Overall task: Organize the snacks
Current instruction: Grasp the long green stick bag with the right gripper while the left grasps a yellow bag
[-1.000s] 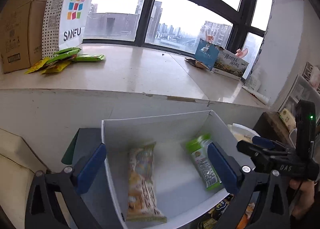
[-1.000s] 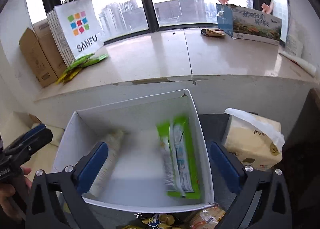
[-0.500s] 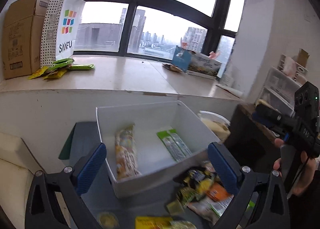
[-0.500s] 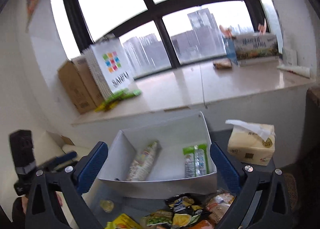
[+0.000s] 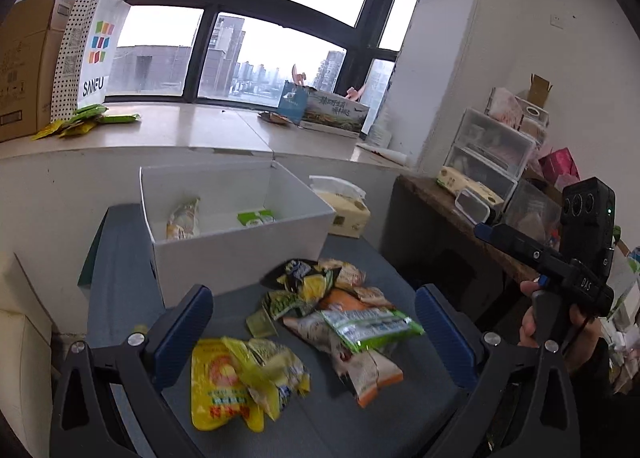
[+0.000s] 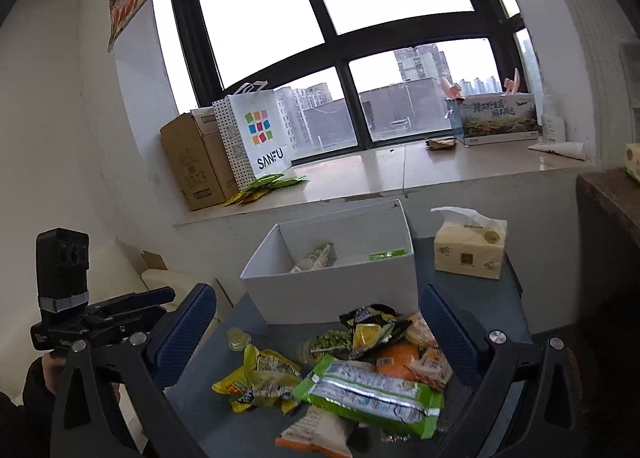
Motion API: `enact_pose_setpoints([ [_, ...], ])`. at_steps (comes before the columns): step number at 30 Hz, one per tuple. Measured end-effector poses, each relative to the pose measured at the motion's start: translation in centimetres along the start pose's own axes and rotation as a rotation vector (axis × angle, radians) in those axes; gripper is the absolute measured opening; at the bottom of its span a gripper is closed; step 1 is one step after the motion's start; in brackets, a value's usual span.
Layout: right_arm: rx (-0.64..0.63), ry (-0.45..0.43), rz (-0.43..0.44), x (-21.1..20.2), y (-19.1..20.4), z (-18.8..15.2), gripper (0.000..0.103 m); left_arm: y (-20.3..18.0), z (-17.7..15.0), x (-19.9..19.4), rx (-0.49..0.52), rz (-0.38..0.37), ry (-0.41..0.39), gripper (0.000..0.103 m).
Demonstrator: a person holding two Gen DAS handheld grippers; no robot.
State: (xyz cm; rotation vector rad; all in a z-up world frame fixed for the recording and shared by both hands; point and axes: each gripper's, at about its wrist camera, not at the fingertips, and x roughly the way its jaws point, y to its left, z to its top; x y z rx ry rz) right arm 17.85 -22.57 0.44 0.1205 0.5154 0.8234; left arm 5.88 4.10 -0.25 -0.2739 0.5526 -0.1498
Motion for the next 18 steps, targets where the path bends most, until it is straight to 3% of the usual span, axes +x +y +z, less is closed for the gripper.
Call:
enact_pose_setpoints([
  [7,0.013,0.039,-0.152,-3.3,-2.8,-5.2,0.103,-0.5,-3.5,-0.9,-0.002,-0.007,0.038,0.103],
  [11,0.027,0.101,-0.157,-3.6,-4.3,-7.1,0.103,-0.2,-4.3,-1.3,-0.033,-0.013,0.037,0.103],
  [18,-0.161,0.212,-0.150,-1.2,-3.3,-8.8,0.103,-0.1,-4.9,-0.7,-0.033,0.004,0.067,0.103],
])
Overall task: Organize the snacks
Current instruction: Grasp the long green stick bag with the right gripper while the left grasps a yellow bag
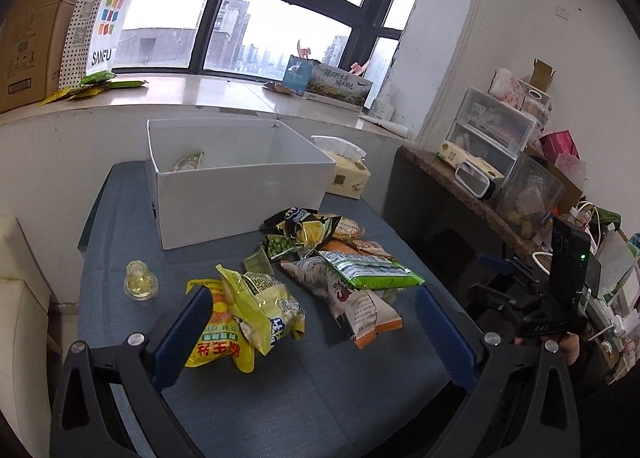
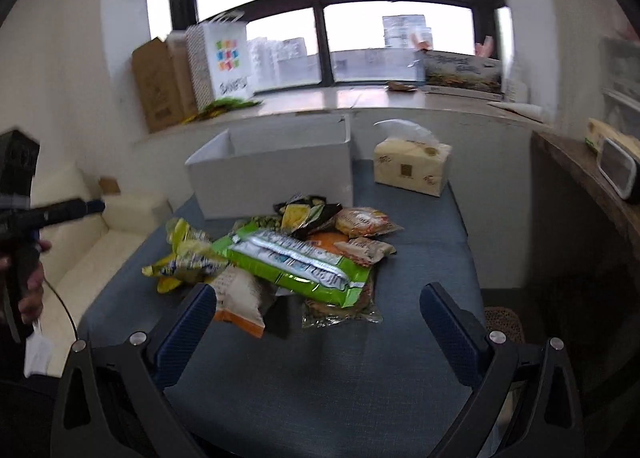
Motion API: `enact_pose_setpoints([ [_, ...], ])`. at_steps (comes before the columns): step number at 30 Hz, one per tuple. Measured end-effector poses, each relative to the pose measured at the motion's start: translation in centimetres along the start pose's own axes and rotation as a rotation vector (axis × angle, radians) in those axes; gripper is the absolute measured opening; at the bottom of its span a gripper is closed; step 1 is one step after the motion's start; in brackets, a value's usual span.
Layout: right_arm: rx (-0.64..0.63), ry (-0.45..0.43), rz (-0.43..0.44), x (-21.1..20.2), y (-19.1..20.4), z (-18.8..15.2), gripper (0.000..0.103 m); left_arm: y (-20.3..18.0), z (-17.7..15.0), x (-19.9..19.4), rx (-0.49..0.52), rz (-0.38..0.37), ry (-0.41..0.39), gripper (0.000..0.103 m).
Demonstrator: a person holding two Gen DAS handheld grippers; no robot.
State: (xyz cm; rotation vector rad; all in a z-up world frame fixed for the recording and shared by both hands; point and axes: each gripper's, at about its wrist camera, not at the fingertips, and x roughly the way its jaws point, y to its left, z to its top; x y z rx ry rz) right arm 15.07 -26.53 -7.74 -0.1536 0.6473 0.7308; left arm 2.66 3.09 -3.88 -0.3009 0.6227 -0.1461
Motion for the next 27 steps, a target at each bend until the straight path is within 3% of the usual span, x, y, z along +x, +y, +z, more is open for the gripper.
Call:
enact_pose_setpoints([
  [6,-0.301,0.109,-0.122,4.0,2.3,0.6,0.103,0.3,-0.5,0.3,-0.005,0.001,0.007,0.103],
  [11,-0.464,0.165,-0.050,7.2,3.6,1.5,0.103,0.4,-0.9,0.6,-0.011,0.008,0.025,0.103],
  [15,-0.597,0.233,-0.086,10.0,4.5,2.2,0.103,0.6,-1.1,0.7,-0.008,0.014,0.027,0.103],
  [19,-0.650,0.265,-0.039,11.5,5.4,2.2,0.103,0.8,-1.3,0.8,-0.015,0.011,0.032,0.103],
  [21,-0.698,0.289,-0.058,12.4,5.8,2.0,0.094,0.9,-1.3,0.9,-0.016,0.012,0.037,0.103],
  [22,-0.712,0.305,-0.063,12.9,6.0,1.9,0.076,0.9,-1.4,1.0,-0.016,0.014,0.038,0.103],
  [23,-0.698,0.326,-0.050,13.3,6.0,1.9,0.046,1.0,-1.4,1.0,-0.018,0.014,0.039,0.103],
  [25,-0.621,0.370,-0.017,13.8,5.4,2.4,0.041,1.2,-1.5,1.2,-0.025,0.020,0.044,0.103],
  [27,-0.559,0.334,0.023,12.9,4.9,3.2,0.035,1.5,-1.7,1.3,-0.034,0.022,0.049,0.103],
])
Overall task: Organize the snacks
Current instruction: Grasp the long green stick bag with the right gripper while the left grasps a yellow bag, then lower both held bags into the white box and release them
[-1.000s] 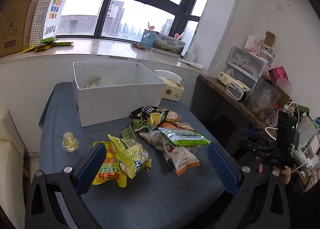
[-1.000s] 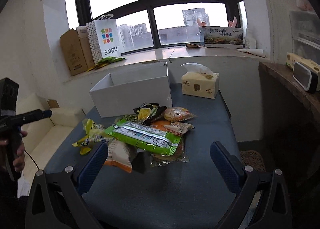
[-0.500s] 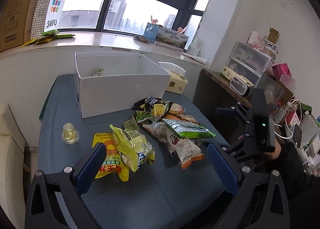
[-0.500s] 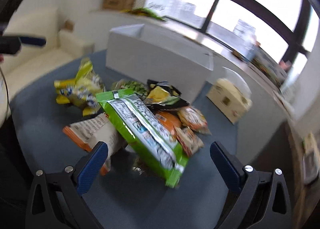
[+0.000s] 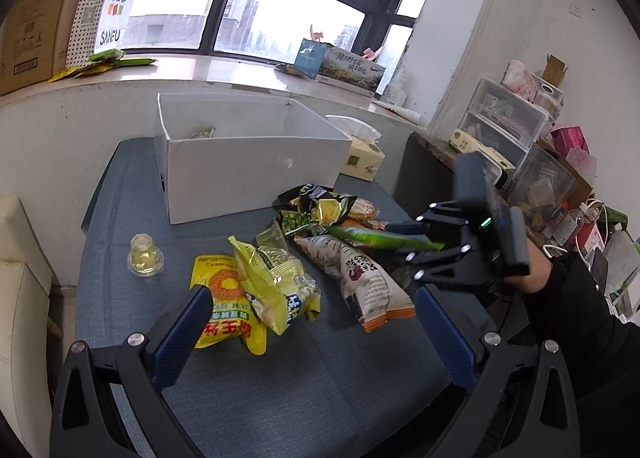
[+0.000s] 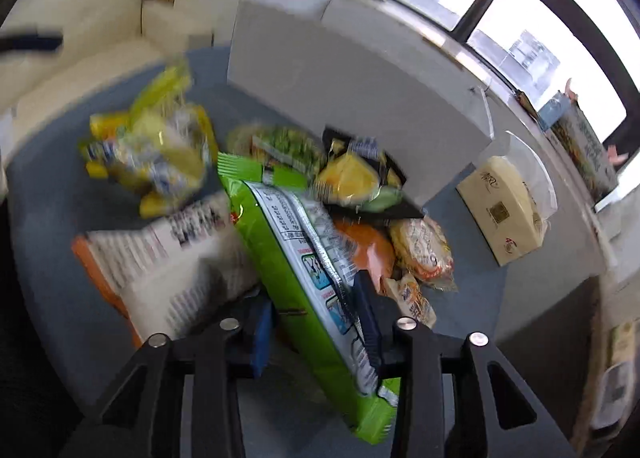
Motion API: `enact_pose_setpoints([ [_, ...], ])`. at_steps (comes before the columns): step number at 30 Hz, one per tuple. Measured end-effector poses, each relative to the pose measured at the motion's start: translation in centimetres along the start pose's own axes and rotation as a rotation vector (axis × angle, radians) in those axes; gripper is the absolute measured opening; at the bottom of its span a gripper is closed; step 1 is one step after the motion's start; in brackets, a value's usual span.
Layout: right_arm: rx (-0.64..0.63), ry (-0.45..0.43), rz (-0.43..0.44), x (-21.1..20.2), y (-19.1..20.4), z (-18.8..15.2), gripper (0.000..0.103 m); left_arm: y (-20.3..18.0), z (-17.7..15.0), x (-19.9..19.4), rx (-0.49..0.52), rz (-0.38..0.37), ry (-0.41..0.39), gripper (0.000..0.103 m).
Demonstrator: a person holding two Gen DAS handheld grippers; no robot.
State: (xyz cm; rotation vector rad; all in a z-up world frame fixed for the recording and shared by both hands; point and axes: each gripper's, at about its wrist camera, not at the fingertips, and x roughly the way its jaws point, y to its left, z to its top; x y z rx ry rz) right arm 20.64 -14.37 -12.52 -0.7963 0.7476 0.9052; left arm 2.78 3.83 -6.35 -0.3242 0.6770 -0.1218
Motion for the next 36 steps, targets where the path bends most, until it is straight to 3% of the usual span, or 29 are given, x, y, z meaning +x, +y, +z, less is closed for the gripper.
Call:
enact_pose_setpoints([
  [5,0.235,-0.120,0.091,-3.8,-3.1,-0.3,0.014,0.7,-0.2,1.3,-0.039,-0.002,0.029,0.103],
  [13,0.551,-0.260,0.294,-6.8,-5.9,-2.9,0.013,1.5,-0.3,4.9,-0.090,0.007,0.112,0.103],
  [18,0.680,-0.350,0.318,-8.7,-5.3,-5.3,0.013,2.5,0.3,8.3,-0.143,-0.003,0.168,0.103],
  [20,0.715,-0.381,0.339,-9.3,-5.0,-6.3,0.013,3.2,0.7,9.8,-0.181,0.027,0.208,0.103],
  [25,0.735,-0.397,0.357,-10.0,-4.1,-7.4,0.013,3.9,1.7,12.5,-0.234,0.032,0.274,0.102],
  [27,0.738,-0.405,0.366,-10.0,-4.1,-7.5,0.013,4.4,1.8,13.7,-0.258,0.023,0.303,0.085],
  [28,0.742,-0.412,0.368,-10.0,-4.1,-7.5,0.013,4.7,1.7,14.1,-0.279,0.006,0.315,0.047],
  [30,0.747,-0.416,0.377,-9.8,-4.0,-7.6,0.013,5.1,1.5,14.3,-0.302,-0.024,0.313,0.036],
  [36,0.756,-0.417,0.396,-9.5,-3.5,-7.7,0.013,1.9,2.3,8.7,-0.161,-0.058,0.133,0.029],
])
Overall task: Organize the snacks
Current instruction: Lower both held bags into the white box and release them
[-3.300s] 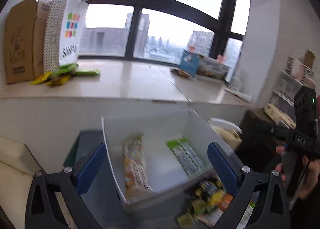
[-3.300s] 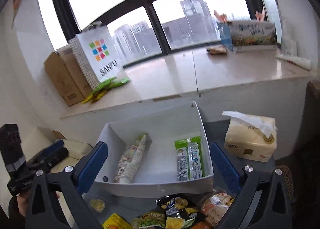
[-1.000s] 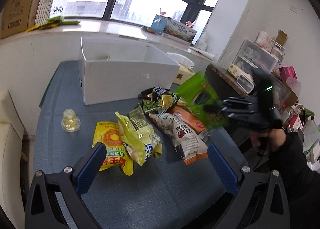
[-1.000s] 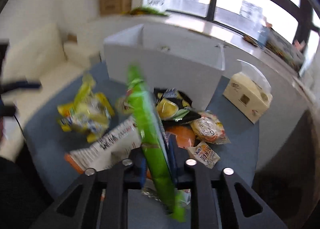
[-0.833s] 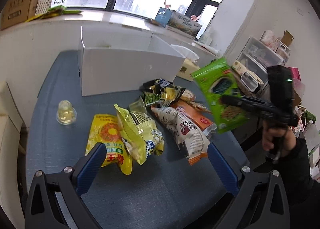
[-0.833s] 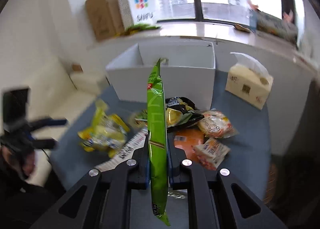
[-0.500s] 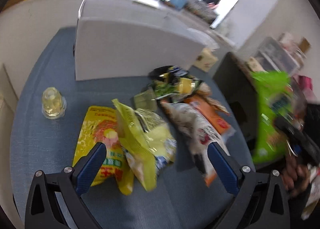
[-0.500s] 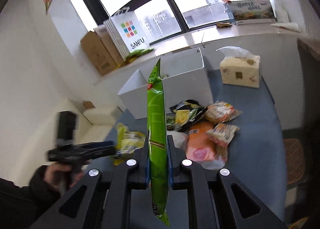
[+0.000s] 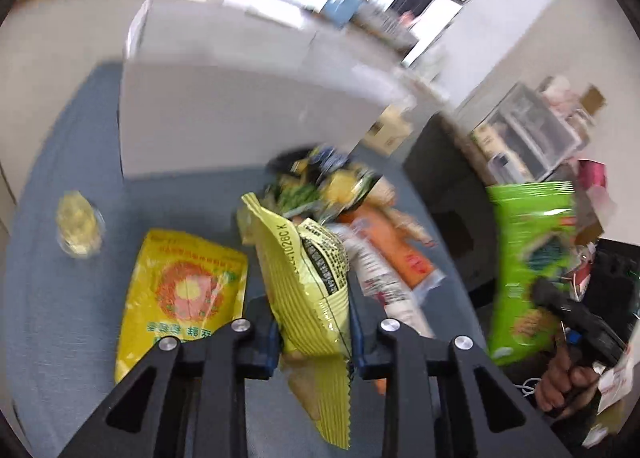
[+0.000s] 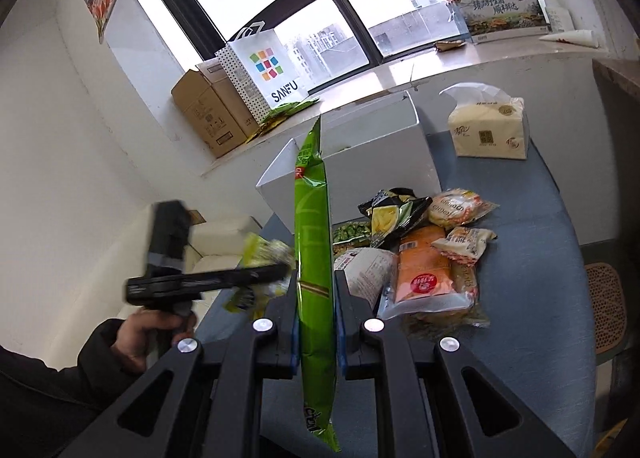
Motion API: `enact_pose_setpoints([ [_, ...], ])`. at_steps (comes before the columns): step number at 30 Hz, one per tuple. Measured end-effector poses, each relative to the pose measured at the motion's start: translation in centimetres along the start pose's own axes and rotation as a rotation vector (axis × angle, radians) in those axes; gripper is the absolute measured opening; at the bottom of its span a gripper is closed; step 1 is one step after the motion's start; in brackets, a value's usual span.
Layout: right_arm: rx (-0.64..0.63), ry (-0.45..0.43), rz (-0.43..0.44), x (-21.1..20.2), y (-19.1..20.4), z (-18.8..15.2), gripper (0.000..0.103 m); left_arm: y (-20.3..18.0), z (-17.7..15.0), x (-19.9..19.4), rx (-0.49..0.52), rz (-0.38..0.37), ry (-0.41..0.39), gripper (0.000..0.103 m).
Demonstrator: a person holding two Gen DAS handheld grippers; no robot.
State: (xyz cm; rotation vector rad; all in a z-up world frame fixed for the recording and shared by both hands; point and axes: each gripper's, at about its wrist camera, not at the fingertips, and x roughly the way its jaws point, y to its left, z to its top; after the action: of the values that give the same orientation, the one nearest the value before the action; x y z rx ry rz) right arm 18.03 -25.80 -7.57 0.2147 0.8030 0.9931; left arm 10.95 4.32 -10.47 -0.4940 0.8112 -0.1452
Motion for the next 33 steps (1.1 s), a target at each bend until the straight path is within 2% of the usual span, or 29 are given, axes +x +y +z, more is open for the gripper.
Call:
enact_pose_setpoints([
  [5,0.013,-0.013,0.000,0.9,0.4,0.3,0.013,-3.3,0.3,-5.8,0.181,0.110,-0.208,0.029],
  [9,0.027,-0.037,0.042,2.1,0.9,2.2,0.013,-4.4,2.7,-8.7,0.267,0.154,-0.322,0.027],
  [13,0.012,-0.056,0.008,4.0,1.6,6.3,0.013,-3.1,7.0,-9.9,0.265,0.159,-0.375,0.023],
  [14,0.014,-0.062,0.005,4.5,1.8,7.4,0.013,-3.0,8.1,-9.9,0.277,0.176,-0.380,0.023],
  [17,-0.010,-0.074,-0.007,6.4,2.7,11.3,0.013,-2.0,11.5,-9.2,0.269,0.164,-0.368,0.023],
  [23,-0.044,-0.065,-0.050,11.2,3.7,17.8,0.013,0.5,17.0,-6.1,0.240,0.229,-0.343,0.023],
  [31,-0.089,-0.003,-0.179,18.0,2.8,23.3,0.013,1.7,20.9,-2.2,0.233,0.275,-0.310,0.024],
  [33,-0.066,0.011,-0.191,19.1,1.9,24.1,0.015,1.8,21.5,-1.1,0.244,0.295,-0.272,0.027],
])
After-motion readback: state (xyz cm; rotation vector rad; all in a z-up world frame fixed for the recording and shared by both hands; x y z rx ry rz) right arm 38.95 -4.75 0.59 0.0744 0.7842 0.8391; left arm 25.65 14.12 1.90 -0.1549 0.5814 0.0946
